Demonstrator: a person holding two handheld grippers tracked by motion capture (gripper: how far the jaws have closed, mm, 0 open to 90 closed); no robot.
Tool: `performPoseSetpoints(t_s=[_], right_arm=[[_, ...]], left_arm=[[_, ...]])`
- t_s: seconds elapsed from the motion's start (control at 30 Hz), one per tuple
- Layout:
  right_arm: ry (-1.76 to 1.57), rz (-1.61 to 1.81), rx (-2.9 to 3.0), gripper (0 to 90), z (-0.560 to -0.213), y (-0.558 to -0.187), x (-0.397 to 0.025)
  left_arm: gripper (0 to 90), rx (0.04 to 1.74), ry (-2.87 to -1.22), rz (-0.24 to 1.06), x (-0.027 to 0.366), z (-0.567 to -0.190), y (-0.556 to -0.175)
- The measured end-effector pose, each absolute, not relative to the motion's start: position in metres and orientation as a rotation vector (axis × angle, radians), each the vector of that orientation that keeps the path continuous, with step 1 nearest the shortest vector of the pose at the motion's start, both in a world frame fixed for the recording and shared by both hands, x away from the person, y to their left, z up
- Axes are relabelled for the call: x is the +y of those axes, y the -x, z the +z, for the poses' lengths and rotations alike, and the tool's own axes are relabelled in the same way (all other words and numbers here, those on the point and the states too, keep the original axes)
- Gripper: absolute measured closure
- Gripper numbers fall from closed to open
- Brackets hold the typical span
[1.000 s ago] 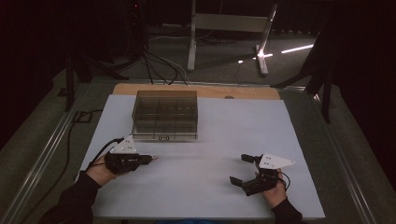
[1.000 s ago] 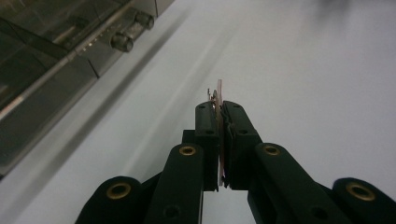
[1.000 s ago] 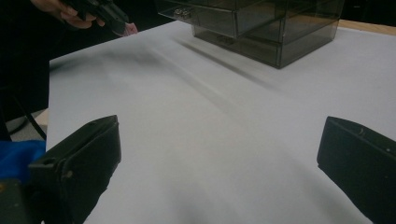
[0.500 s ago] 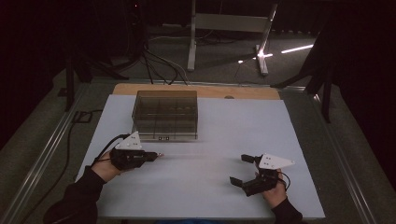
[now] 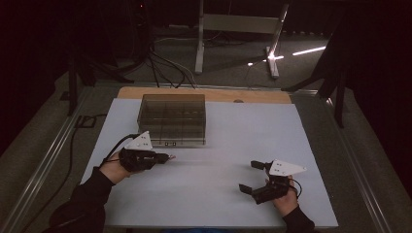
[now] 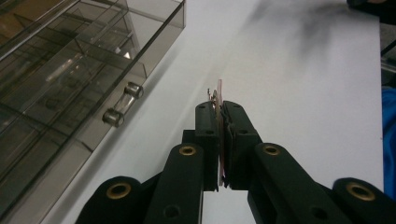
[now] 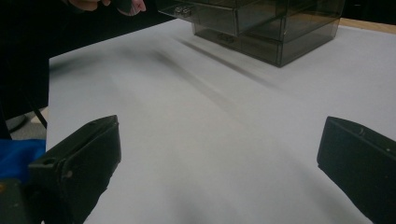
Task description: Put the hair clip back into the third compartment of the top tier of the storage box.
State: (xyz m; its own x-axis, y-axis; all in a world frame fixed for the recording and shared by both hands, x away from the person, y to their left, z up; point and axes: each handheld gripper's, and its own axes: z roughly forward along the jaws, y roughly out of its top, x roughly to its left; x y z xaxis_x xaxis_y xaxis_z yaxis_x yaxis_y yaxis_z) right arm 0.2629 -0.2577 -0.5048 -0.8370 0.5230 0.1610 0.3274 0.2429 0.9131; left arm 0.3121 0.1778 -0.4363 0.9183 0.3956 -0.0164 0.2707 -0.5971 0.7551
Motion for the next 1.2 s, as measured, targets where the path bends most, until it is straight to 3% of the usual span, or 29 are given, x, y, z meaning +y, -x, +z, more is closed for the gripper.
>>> performPoseSetpoints(t_s=[1.2], right_arm=[[-0.799,1.642,2.327,0.0,-0.504,-0.263,-0.258]], left_arm=[[87.2,0.533,-2.167,0.198,0.151,-0.409,-0.341]])
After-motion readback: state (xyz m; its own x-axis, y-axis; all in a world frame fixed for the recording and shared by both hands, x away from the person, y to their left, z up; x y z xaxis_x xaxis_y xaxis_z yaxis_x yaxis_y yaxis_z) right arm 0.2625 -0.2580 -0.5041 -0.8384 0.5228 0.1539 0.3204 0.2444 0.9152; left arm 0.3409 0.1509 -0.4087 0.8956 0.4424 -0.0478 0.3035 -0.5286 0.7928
